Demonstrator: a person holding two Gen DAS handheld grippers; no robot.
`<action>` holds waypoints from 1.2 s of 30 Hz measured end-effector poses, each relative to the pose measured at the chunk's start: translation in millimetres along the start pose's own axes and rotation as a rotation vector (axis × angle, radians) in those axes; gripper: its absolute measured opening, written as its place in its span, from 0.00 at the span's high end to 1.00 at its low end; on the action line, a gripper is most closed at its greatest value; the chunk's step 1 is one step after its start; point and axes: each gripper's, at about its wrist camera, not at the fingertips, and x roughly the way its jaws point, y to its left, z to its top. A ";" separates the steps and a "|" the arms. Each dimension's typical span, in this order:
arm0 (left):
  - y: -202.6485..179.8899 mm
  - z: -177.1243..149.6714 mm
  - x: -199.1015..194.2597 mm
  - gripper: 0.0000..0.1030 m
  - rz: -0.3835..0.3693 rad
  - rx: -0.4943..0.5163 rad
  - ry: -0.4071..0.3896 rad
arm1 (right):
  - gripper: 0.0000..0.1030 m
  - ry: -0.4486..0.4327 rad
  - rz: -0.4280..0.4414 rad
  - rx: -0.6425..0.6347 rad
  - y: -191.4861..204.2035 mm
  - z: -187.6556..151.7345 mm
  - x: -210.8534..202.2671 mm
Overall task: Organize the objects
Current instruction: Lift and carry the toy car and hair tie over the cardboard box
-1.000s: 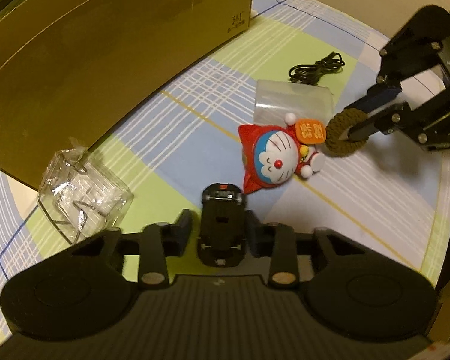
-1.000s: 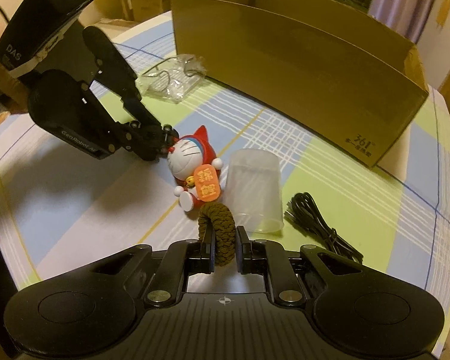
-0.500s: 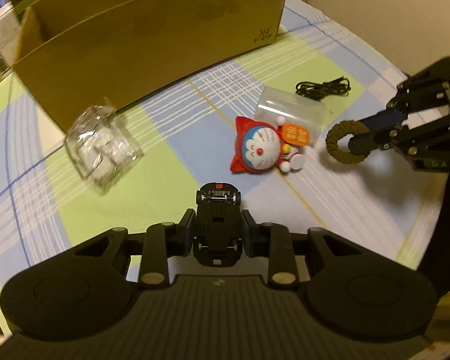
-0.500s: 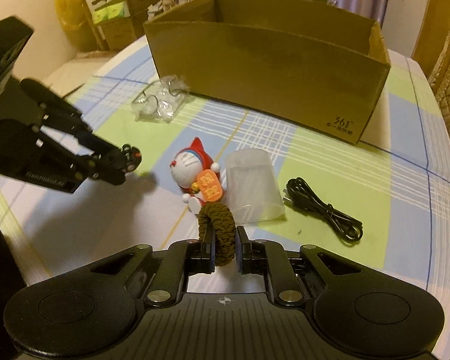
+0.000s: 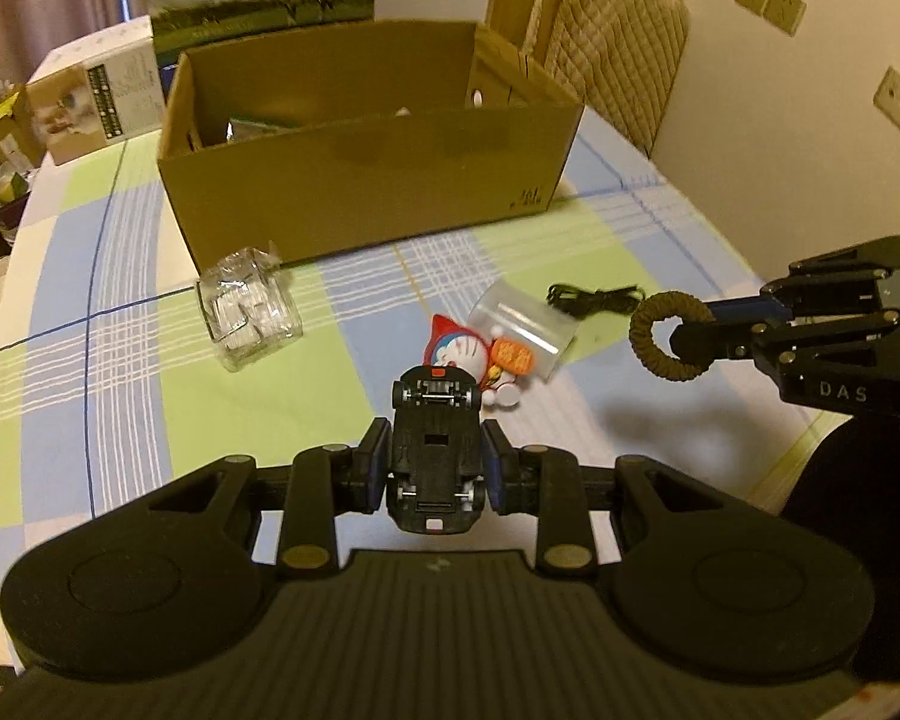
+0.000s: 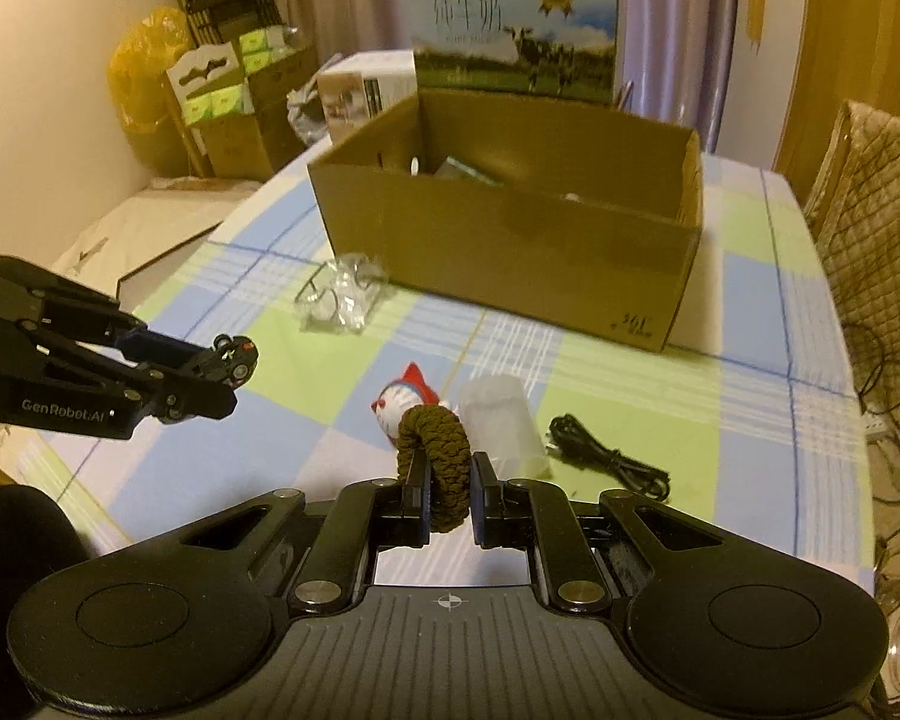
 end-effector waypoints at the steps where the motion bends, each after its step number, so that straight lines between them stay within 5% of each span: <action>1: -2.2 -0.1 -4.1 0.75 0.006 -0.003 -0.006 | 0.91 -0.004 -0.006 0.000 1.0 0.3 -2.4; 24: -10.8 17.1 -27.4 0.75 0.041 -0.025 -0.053 | 0.91 -0.043 -0.031 -0.022 -12.4 26.5 -13.7; 36: 17.8 97.5 -14.0 0.75 0.065 0.003 -0.091 | 0.91 -0.067 -0.067 -0.011 -57.3 112.0 15.0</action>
